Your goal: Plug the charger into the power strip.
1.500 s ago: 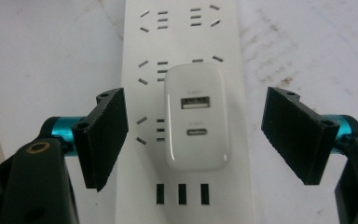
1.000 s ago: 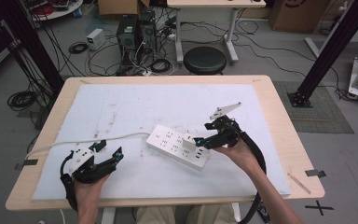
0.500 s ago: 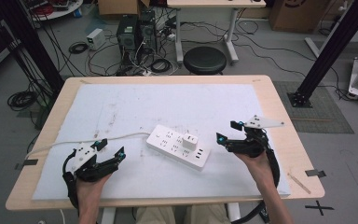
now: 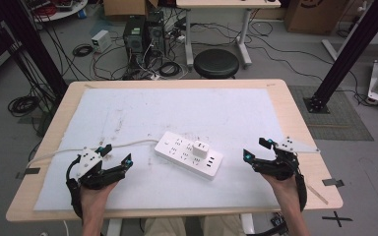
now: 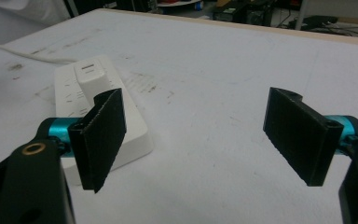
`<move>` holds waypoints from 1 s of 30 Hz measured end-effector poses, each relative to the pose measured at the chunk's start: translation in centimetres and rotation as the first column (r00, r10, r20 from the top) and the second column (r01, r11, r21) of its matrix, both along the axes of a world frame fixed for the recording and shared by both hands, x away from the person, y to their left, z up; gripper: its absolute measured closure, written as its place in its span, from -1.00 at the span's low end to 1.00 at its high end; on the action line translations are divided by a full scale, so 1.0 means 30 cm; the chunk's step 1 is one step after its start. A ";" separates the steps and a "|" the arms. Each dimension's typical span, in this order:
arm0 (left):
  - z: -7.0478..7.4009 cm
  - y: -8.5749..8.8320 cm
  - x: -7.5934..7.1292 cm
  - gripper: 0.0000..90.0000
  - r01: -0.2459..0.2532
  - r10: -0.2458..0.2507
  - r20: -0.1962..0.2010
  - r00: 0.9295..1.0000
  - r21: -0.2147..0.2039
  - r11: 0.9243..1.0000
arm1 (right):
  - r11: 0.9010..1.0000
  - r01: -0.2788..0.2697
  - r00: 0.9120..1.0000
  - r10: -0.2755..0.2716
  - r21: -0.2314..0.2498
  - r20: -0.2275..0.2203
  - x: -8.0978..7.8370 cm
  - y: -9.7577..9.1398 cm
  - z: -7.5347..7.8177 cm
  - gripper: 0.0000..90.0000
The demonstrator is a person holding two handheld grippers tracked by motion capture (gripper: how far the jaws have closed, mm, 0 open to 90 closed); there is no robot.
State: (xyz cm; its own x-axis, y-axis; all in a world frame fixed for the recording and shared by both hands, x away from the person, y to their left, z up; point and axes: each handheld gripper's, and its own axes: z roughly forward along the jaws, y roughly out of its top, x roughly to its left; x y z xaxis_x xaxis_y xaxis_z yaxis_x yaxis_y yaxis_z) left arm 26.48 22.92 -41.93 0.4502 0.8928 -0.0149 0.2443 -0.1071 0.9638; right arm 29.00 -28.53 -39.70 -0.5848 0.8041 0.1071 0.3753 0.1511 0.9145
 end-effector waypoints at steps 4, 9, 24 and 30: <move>0.002 -0.003 0.001 -0.52 0.003 -0.003 -0.001 1.000 0.009 1.000 | 0.999 0.028 1.000 -0.028 0.015 0.000 -0.021 -0.025 -0.026 -0.52; 0.011 -0.004 0.006 -0.52 0.000 0.000 0.004 1.000 0.017 1.000 | 0.999 0.045 0.999 -0.045 0.028 -0.001 -0.035 -0.042 -0.035 -0.52; 0.007 -0.009 0.013 -0.52 0.003 -0.003 0.000 1.000 0.022 1.000 | 0.998 0.046 0.999 -0.046 0.035 -0.010 -0.029 -0.047 -0.047 -0.52; 0.007 -0.005 0.012 -0.52 0.000 0.000 0.003 1.000 0.018 1.000 | 0.998 0.046 0.999 -0.046 0.034 -0.010 -0.026 -0.042 -0.047 -0.52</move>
